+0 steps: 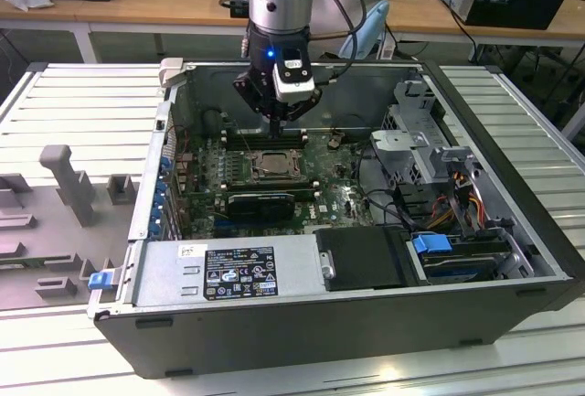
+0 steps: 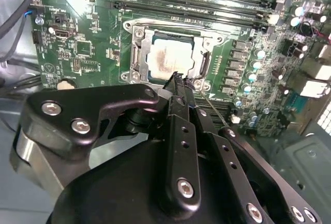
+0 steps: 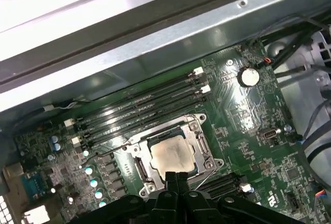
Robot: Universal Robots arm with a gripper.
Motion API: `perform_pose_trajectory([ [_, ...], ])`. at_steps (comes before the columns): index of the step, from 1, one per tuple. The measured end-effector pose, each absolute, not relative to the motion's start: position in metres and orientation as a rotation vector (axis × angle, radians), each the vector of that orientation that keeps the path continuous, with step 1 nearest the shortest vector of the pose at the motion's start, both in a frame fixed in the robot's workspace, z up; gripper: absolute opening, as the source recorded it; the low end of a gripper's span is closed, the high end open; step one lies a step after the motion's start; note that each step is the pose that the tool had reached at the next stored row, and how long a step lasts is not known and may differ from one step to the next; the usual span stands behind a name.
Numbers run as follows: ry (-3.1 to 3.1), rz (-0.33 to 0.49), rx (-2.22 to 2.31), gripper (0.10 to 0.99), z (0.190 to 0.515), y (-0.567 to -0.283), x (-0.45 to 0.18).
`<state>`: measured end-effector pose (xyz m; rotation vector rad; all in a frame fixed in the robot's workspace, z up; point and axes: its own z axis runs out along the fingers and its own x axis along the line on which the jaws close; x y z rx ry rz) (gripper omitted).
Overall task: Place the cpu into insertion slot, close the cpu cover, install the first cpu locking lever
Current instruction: 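Close the cpu cover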
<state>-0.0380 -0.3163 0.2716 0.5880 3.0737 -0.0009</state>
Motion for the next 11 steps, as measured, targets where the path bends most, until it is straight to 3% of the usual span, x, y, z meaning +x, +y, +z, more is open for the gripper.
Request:
perform_pose_trajectory([
  [11,3.109,0.000,0.358,0.106,0.2715,-0.3158,-0.0380],
])
